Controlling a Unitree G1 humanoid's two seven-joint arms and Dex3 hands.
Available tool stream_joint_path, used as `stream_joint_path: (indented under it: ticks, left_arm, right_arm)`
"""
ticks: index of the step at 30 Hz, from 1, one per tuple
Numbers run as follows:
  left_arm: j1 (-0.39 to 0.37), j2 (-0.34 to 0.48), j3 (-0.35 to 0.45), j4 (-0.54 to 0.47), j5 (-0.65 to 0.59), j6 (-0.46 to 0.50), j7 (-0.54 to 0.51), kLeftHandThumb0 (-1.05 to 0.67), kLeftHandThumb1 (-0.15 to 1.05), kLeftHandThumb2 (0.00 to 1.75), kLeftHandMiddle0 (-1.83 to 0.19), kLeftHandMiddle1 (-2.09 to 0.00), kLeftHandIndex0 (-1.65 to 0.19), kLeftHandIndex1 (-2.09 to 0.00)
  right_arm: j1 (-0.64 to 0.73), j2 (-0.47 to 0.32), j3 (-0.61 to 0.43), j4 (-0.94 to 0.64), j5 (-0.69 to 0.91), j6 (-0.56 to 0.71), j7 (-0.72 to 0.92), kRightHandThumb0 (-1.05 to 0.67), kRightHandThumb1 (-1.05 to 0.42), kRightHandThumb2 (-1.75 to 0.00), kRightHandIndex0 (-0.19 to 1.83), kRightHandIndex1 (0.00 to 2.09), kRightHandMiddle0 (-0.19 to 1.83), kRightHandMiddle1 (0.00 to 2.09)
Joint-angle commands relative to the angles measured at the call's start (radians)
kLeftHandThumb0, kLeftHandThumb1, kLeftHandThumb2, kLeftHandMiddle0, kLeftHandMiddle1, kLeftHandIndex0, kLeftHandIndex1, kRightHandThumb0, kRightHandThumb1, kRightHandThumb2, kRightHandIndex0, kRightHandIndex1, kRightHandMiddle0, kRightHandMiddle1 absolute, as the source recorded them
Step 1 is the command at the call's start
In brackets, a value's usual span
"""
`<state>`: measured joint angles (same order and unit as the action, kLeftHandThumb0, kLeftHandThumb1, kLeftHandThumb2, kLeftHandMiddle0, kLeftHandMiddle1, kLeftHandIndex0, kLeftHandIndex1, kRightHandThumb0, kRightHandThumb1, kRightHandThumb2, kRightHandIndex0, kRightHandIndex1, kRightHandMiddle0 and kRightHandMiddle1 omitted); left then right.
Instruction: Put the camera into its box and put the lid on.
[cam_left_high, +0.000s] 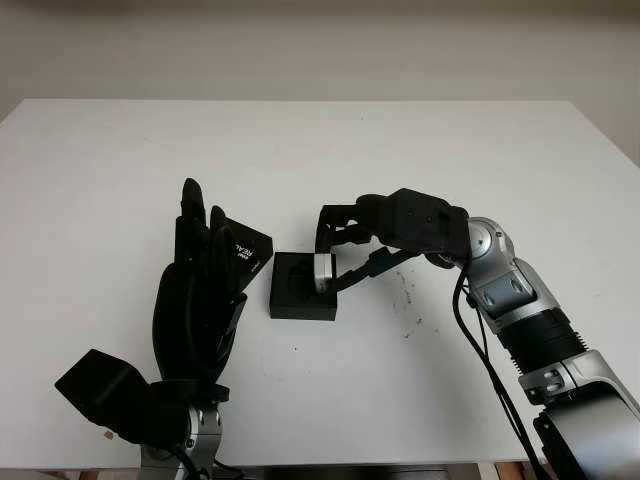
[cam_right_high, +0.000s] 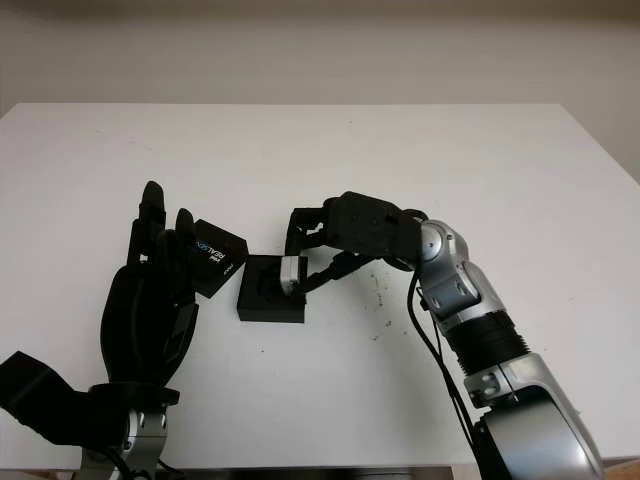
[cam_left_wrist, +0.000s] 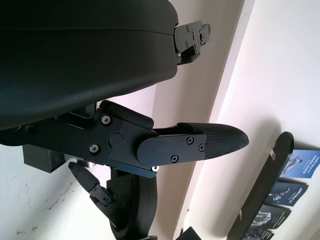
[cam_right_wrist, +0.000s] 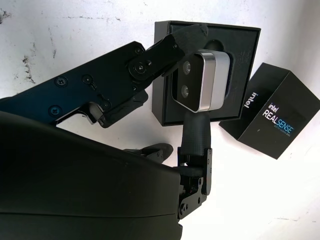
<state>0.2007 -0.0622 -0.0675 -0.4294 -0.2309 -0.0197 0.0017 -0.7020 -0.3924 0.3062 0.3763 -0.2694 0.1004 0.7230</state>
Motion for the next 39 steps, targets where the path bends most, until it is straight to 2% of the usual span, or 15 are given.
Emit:
stream_joint_path:
  ticks: [1,22,24,25,27,30,31,35,39]
  left_arm:
    - [0.001,-0.022,-0.009,-0.004,0.004,-0.008,0.003,-0.75,1.05,0.47,0.18,-0.05,0.19,-0.05]
    - [0.012,-0.032,-0.045,-0.002,0.006,-0.027,0.014,-0.75,1.05,0.47,0.19,-0.02,0.19,-0.02]
    - [0.013,-0.034,-0.051,0.000,0.005,-0.030,0.016,-0.75,1.05,0.47,0.19,-0.02,0.19,-0.01]
    - [0.014,-0.035,-0.055,-0.001,0.007,-0.029,0.019,-0.75,1.05,0.47,0.19,-0.02,0.19,-0.01]
    - [0.016,-0.038,-0.063,0.000,0.012,-0.031,0.027,-0.75,1.05,0.47,0.19,-0.02,0.19,-0.01]
    - [0.017,-0.044,-0.076,0.007,0.016,-0.041,0.036,-0.75,1.05,0.47,0.19,-0.02,0.19,-0.01]
    - [0.016,-0.045,-0.081,0.010,0.016,-0.045,0.038,-0.74,1.05,0.47,0.19,-0.02,0.19,-0.01]
    - [0.013,-0.045,-0.094,0.025,0.017,-0.062,0.044,-0.74,1.05,0.48,0.19,0.00,0.19,0.00]
    - [0.008,-0.050,-0.105,0.050,0.020,-0.088,0.050,-0.74,1.05,0.49,0.19,0.00,0.19,0.00]
  right_arm:
    - [0.022,-0.002,0.028,0.012,-0.015,0.008,0.009,-0.47,-0.93,-0.06,0.40,0.12,0.33,1.88]
    - [0.007,-0.032,0.029,0.008,-0.058,-0.024,-0.002,-0.47,-0.94,-0.06,0.38,0.10,0.33,1.85]
    - [0.005,-0.032,0.022,0.002,-0.053,0.000,0.002,-0.49,-0.95,-0.06,0.36,0.08,0.27,1.78]
    - [0.004,-0.032,0.018,-0.001,-0.050,0.015,0.006,-0.51,-0.94,-0.05,0.33,0.07,0.20,1.67]
    - [0.004,-0.034,0.012,-0.006,-0.045,0.025,0.008,-0.56,-0.93,-0.05,0.24,0.03,0.06,1.29]
    - [0.005,-0.045,0.012,-0.005,-0.049,0.002,0.001,-0.61,-0.92,-0.05,0.13,0.01,0.05,0.79]
    - [0.005,-0.050,0.011,-0.005,-0.050,-0.003,0.000,-0.61,-0.92,-0.05,0.10,0.02,0.07,0.68]
    - [0.006,-0.061,0.007,-0.002,-0.048,-0.020,0.000,-0.60,-0.92,-0.05,0.04,0.03,0.11,0.44]
    - [0.005,-0.067,0.001,0.005,-0.050,-0.048,-0.014,-0.60,-0.91,-0.05,0.03,0.04,0.13,0.33]
